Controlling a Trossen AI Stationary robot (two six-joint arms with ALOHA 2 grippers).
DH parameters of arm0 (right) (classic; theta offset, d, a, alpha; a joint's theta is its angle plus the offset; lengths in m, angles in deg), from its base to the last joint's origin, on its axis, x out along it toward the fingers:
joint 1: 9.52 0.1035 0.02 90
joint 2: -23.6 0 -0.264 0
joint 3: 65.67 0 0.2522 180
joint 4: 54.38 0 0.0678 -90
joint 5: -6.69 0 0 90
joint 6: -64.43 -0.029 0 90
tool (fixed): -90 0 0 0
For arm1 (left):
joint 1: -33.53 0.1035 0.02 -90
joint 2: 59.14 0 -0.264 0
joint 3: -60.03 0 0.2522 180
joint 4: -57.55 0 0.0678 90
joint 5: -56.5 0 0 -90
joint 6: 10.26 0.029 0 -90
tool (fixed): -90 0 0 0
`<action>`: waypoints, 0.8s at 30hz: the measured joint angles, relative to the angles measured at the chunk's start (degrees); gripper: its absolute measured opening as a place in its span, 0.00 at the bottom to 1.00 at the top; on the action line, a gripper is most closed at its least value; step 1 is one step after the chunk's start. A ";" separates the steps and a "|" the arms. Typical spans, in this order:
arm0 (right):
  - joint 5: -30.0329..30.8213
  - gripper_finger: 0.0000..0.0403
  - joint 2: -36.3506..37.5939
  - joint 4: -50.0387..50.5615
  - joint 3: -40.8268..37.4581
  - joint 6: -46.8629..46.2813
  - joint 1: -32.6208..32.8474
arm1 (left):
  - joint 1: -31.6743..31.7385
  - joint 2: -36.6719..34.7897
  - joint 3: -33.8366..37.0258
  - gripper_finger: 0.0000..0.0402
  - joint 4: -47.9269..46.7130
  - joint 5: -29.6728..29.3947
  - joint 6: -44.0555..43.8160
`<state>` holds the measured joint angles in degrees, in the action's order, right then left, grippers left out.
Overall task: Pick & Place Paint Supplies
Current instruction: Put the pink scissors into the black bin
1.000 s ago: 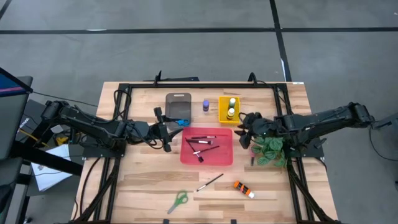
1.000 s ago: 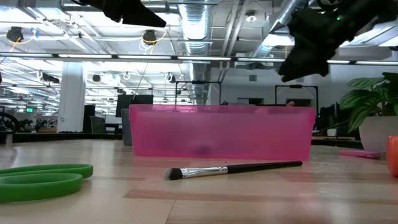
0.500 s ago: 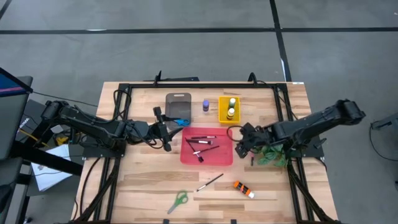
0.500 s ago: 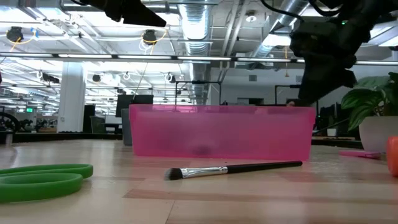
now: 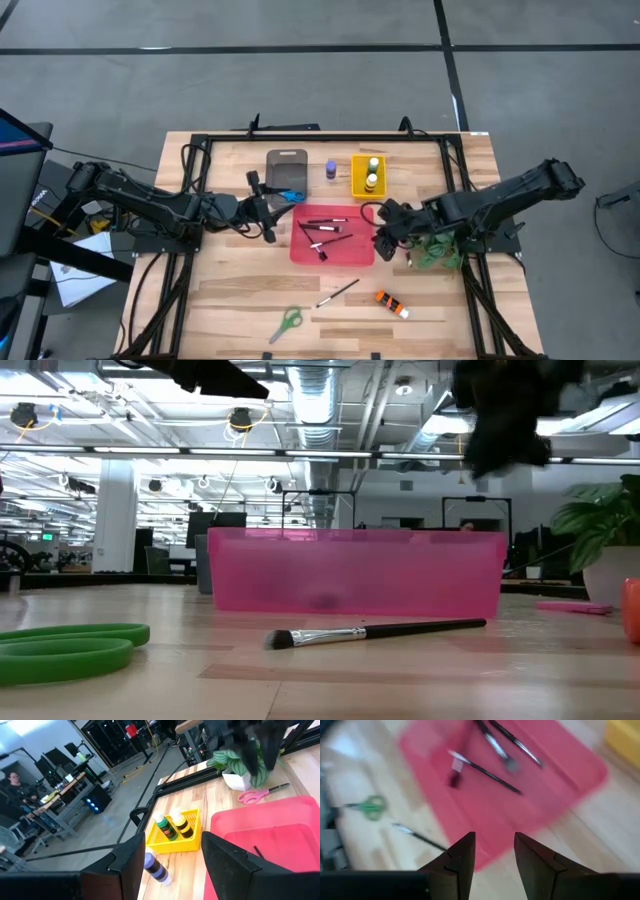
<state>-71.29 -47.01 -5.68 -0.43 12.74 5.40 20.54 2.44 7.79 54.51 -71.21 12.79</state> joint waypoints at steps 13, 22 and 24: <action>-3.39 0.33 -14.52 17.88 21.19 3.89 8.36 | -0.02 0.00 -0.02 0.47 -0.32 0.00 1.79; -2.96 0.33 -32.43 33.39 35.39 -12.57 17.84 | 0.00 -0.02 -0.02 0.47 0.13 0.02 1.79; -2.71 0.33 -36.05 38.01 37.64 -15.18 18.51 | 0.00 -0.02 -0.02 0.47 0.57 0.00 1.73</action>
<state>-74.00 -83.06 32.32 37.21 -2.44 23.91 20.54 2.42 7.77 55.08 -71.21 14.52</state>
